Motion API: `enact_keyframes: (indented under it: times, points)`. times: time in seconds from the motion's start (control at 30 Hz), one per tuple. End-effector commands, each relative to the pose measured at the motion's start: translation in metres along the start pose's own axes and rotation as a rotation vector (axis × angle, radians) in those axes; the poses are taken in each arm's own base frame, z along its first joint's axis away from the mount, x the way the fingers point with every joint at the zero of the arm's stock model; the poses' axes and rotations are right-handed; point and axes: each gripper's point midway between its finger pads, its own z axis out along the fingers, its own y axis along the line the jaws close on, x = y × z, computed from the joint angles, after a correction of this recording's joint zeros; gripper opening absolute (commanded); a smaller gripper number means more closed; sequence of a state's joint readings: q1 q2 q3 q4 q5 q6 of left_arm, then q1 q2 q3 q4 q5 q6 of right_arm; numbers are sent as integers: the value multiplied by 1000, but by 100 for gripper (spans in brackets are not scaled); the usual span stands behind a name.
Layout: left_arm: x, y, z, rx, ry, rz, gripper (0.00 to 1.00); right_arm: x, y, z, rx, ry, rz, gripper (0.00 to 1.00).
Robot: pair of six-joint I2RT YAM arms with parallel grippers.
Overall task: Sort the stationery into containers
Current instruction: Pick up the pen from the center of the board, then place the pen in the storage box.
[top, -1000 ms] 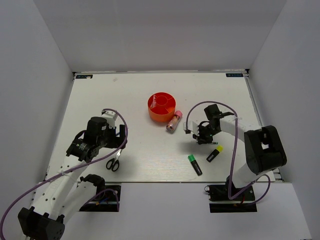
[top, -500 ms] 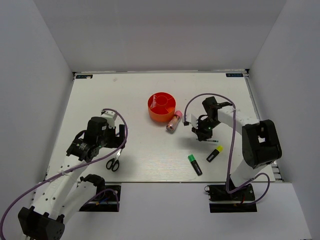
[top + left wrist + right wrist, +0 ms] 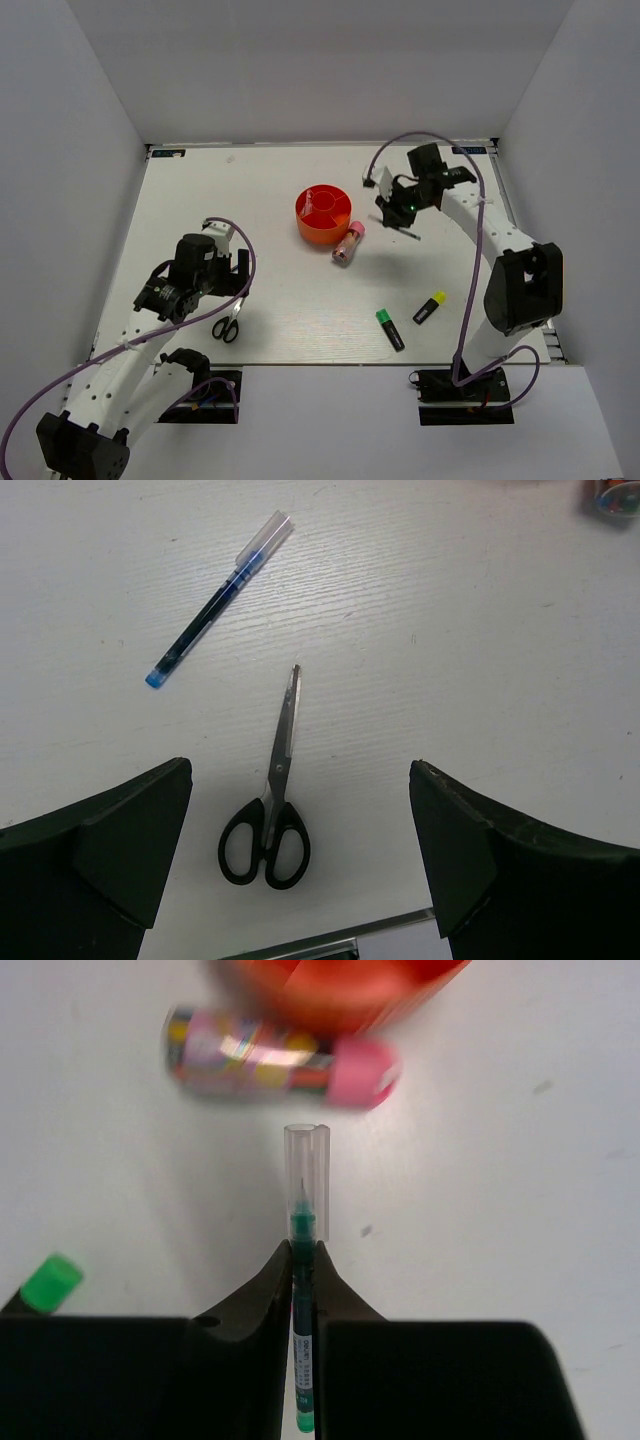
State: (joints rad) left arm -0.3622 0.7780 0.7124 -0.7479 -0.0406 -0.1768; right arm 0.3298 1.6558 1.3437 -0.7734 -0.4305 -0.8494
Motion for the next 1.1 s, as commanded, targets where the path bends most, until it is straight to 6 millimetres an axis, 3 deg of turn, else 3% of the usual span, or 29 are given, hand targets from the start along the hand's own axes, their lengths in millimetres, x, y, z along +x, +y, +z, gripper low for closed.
enact_keyframes:
  times: [0.0,0.03,0.07,0.13,0.17,0.27,0.3,0.37,0.5,0.57,0.7,0.73,1.07]
  points:
    - [1,5,3,-22,-6,18,100,-67,-34,-15,80,-179,58,0]
    - [2,5,4,-23,-3,21,100,-71,-39,-10,76,-189,73,0]
    - [3,6,5,-26,-2,21,100,-97,-55,-23,123,-247,48,0]
    - [2,7,6,-34,-9,29,100,-106,-69,-12,124,-274,102,0]
    - [4,8,7,-36,-7,29,100,-125,-82,-21,158,-326,98,0]
    - [3,9,8,-40,-22,37,100,-144,-99,-12,154,-412,143,0]
    - [4,9,9,-40,-24,44,100,-157,-113,-10,187,-473,115,0]
    - [3,10,9,-38,-36,51,100,-172,-112,-8,152,-534,160,0]
    - [4,11,10,-38,-48,63,100,-205,-131,-2,99,-675,185,0]
    - [5,13,10,-49,-46,65,100,-225,-133,-7,66,-768,197,0]
    - [6,15,12,-62,-33,69,100,-239,-130,7,-51,-831,236,0]
    - [6,15,12,-60,-34,68,100,-248,-132,2,-44,-875,203,0]
    - [7,13,13,-53,-20,77,100,-255,-115,29,-199,-971,221,0]
